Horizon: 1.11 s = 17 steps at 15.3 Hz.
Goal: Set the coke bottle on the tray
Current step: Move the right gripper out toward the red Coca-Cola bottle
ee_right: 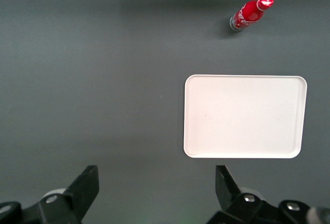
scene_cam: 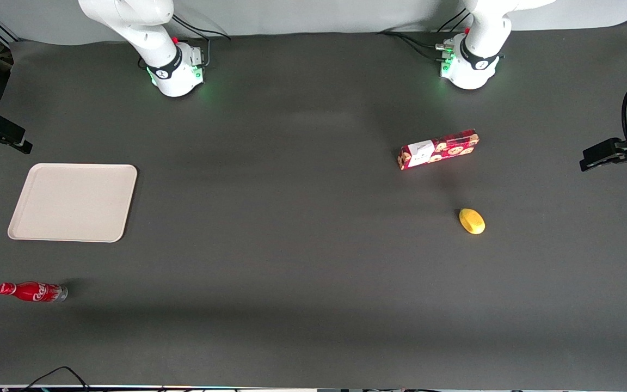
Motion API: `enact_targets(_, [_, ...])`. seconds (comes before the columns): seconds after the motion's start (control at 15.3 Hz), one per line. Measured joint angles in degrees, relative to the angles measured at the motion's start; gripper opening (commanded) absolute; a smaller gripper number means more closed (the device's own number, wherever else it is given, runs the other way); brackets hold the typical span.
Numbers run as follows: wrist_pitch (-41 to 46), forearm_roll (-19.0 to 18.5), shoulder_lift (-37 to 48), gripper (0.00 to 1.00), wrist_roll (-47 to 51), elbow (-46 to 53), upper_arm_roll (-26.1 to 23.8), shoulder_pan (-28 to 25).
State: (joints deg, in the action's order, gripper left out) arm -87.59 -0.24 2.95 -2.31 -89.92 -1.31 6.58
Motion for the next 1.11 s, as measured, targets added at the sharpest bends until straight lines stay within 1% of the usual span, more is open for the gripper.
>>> enact_targets(0.52, [-0.3,0.1,-0.1,1.0,0.0,0.0,-0.2,-0.1])
enact_targets(0.65, [-0.4,0.1,-1.2,1.0,0.0,1.3,-0.1,0.2])
enact_targets(0.85, [-0.7,0.0,-7.1,1.0,-1.4,7.0,0.2,2.1])
enact_targets(1.11, [-2.3,0.0,-18.2,1.0,-10.1,14.9,0.4,6.5])
